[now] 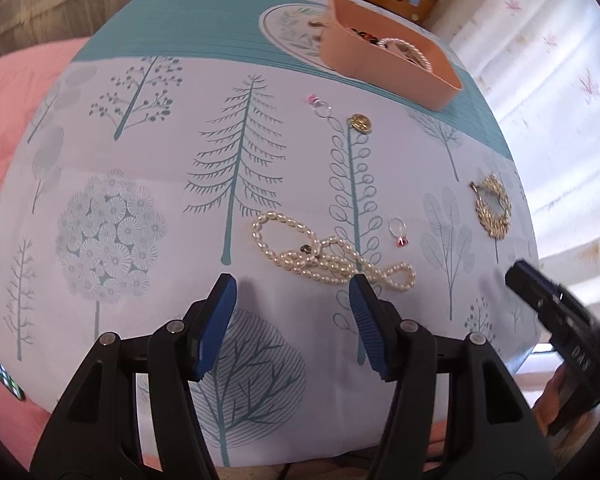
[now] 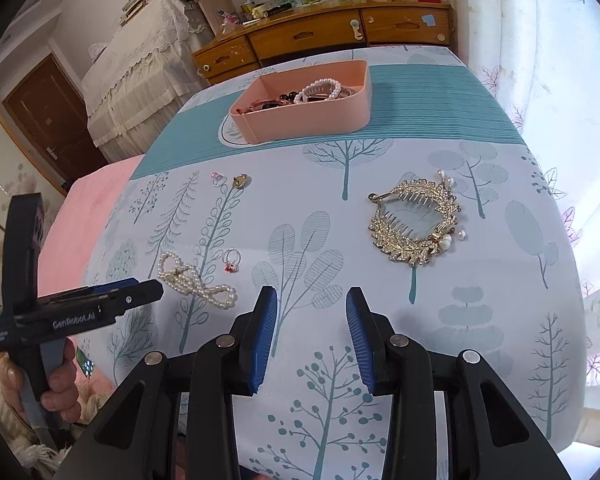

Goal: Organize jewelry
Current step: 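Grasp the pearl necklace with the left tool while the right tool approaches the gold leaf comb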

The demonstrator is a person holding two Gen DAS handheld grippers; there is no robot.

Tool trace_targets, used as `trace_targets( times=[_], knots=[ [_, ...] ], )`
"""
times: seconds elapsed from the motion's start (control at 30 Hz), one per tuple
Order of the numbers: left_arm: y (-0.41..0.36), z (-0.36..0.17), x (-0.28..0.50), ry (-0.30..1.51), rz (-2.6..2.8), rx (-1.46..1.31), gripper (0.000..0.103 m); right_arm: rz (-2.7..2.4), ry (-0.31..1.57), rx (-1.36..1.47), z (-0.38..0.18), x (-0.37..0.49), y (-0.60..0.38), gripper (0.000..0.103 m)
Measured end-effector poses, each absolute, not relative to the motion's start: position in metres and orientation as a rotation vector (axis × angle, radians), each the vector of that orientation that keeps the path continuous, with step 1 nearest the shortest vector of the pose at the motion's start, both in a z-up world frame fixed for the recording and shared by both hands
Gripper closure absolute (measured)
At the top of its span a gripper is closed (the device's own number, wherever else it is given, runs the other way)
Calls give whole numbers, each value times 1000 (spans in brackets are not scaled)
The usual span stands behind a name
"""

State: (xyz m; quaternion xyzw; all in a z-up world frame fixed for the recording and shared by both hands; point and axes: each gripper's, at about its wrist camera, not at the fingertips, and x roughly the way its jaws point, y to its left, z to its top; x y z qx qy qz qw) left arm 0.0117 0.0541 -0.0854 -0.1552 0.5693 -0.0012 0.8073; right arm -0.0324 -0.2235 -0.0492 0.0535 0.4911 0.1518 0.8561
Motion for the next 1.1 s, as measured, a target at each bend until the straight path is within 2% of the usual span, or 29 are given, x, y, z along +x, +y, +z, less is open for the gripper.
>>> trace_targets(
  times=[0.27,0.77,0.8,0.87,0.9,0.93,1.1],
  knots=[
    [58,-83,41,1271,70,-507,47,334,1049,150,-58,-26,-229,67],
    [50,-104,65,1439,274,-521,48,344,1059,185,-66,-19,-237,67],
    [48,-104,67,1445,283,-510,51,344,1060,186,-67,-20,-237,67],
    [44,-103,71,1455,300,-484,64,344,1063,191,-68,-18,-237,67],
    [43,-102,73,1451,293,-476,80,344,1063,193,-68,-18,-238,67],
    [43,-103,74,1452,276,-482,87,342,1064,196,-68,-17,-238,67],
    [37,-98,85,1456,197,-464,92,336,1072,215,-71,-16,-241,67]
  ],
)
